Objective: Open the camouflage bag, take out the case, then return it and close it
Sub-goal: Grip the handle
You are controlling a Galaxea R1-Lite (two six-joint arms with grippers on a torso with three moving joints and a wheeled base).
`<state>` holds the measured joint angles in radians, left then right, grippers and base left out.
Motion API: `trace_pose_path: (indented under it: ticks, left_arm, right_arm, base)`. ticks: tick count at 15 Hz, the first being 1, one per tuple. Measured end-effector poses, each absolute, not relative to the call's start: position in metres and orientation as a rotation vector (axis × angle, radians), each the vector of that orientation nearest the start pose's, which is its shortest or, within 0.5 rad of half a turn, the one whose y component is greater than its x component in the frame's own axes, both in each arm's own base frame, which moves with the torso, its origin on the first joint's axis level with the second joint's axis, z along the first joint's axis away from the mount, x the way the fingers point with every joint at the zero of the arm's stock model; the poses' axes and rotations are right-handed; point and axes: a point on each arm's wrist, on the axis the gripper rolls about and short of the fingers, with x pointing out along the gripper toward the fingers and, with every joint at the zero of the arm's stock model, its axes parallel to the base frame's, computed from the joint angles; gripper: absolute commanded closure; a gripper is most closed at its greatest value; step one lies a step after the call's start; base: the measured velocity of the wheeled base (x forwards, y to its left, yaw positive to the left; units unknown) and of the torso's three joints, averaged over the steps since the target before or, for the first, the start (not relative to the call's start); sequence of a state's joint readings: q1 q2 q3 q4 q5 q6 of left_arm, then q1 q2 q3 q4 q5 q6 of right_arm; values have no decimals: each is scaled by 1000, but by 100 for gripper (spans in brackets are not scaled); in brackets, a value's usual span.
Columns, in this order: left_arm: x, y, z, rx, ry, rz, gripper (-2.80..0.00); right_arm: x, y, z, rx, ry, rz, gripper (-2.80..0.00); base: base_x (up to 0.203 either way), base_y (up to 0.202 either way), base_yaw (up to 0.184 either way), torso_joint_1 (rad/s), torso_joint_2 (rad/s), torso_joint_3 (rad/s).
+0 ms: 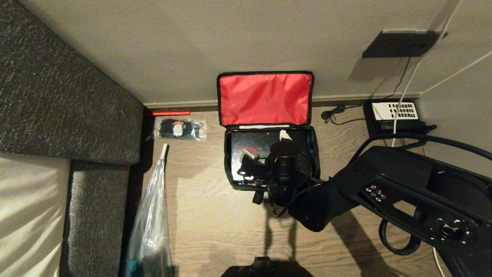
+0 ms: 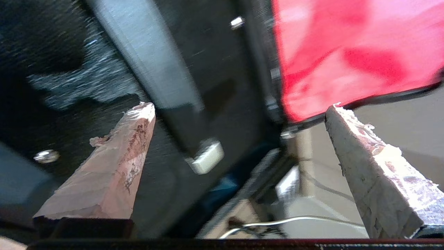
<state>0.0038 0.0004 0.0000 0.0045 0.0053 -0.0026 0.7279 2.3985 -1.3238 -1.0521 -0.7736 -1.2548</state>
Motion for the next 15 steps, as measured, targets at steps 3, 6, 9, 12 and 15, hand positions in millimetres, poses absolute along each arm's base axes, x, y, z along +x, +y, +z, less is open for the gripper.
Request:
trace_pose_path:
  ticks: [3, 6, 9, 12, 15]
  left_arm:
    - [-23, 0, 75, -3, 5, 10, 0]
    - [-23, 0, 75, -3, 5, 10, 0]
    - [-23, 0, 75, -3, 5, 10, 0]
    - [-23, 0, 75, -3, 5, 10, 0]
    - [-23, 0, 75, -3, 5, 10, 0]
  right_arm:
    - [358, 300, 74, -1219, 56, 32, -280]
    - [360, 303, 66, -1203, 59, 38, -280]
    - [364, 307, 63, -1213, 40, 32, -280]
    - [366, 308, 61, -1270, 21, 24, -280]
    - [368, 307, 67, -1335, -16, -8, -280]
  base:
    - [0, 0, 0, 0, 0, 0]
    - [0, 0, 0, 0, 0, 0]
    - [0, 0, 0, 0, 0, 0]
    - [0, 0, 0, 0, 0, 0]
    - [0, 0, 0, 0, 0, 0]
